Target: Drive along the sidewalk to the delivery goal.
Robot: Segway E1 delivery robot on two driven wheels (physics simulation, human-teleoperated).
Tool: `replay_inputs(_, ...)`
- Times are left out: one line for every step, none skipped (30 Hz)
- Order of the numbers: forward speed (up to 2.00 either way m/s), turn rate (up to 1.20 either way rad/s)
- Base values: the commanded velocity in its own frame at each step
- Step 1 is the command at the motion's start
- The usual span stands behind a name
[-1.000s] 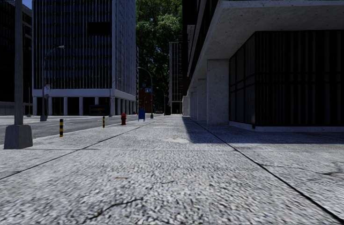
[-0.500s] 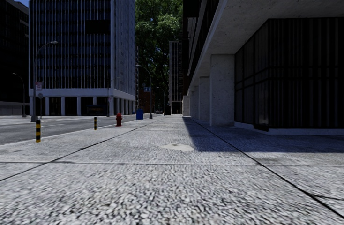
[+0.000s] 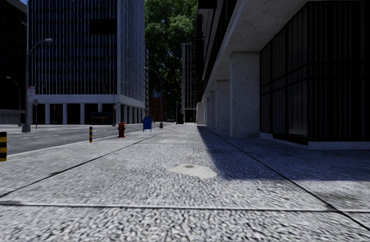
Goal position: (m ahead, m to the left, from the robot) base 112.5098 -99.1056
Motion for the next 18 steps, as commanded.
replay_inputs(2.00,0.00)
replay_inputs(2.00,0.00)
replay_inputs(2.00,0.00)
replay_inputs(2.00,0.00)
replay_inputs(2.00,0.00)
replay_inputs(2.00,0.00)
replay_inputs(2.00,0.00)
replay_inputs(2.00,0.00)
replay_inputs(2.00,0.00)
replay_inputs(2.00,0.00)
replay_inputs(2.00,0.00)
replay_inputs(2.00,0.00)
replay_inputs(2.00,0.00)
replay_inputs(2.00,0.00)
replay_inputs(2.00,0.00)
replay_inputs(2.00,0.00)
replay_inputs(2.00,0.00)
replay_inputs(2.00,0.00)
